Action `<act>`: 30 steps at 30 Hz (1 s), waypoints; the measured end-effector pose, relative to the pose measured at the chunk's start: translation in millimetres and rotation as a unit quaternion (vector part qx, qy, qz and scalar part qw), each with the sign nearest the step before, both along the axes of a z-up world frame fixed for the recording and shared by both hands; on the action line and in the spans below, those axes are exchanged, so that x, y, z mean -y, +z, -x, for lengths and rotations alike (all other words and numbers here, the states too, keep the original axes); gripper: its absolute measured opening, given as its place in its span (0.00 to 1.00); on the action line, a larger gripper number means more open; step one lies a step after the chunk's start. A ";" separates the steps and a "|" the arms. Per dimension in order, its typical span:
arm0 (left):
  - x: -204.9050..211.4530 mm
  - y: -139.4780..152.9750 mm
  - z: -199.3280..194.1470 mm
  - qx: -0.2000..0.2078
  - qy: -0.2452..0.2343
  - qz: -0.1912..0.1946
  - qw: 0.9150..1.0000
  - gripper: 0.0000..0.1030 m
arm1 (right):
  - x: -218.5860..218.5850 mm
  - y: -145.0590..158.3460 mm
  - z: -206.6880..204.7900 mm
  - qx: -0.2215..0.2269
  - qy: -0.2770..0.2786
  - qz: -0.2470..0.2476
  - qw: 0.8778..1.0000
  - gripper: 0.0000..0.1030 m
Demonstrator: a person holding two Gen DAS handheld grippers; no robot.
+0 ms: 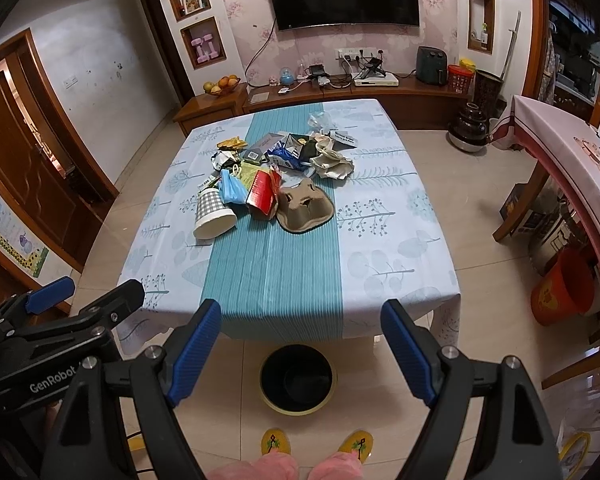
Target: Collect trash
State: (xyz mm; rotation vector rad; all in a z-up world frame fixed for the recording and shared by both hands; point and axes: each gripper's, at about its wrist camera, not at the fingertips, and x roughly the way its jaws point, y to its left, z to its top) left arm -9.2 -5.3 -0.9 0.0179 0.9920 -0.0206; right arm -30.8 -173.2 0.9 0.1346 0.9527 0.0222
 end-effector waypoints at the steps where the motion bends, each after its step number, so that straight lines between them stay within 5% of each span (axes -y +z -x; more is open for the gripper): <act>1: -0.2 0.1 -0.3 0.000 0.000 0.000 1.000 0.95 | 0.2 0.0 0.2 0.000 0.000 0.000 1.000 0.80; 30: 22.2 -7.9 4.7 -0.009 0.041 0.009 0.999 0.95 | 27.6 0.1 1.4 0.003 0.045 0.002 0.999 0.80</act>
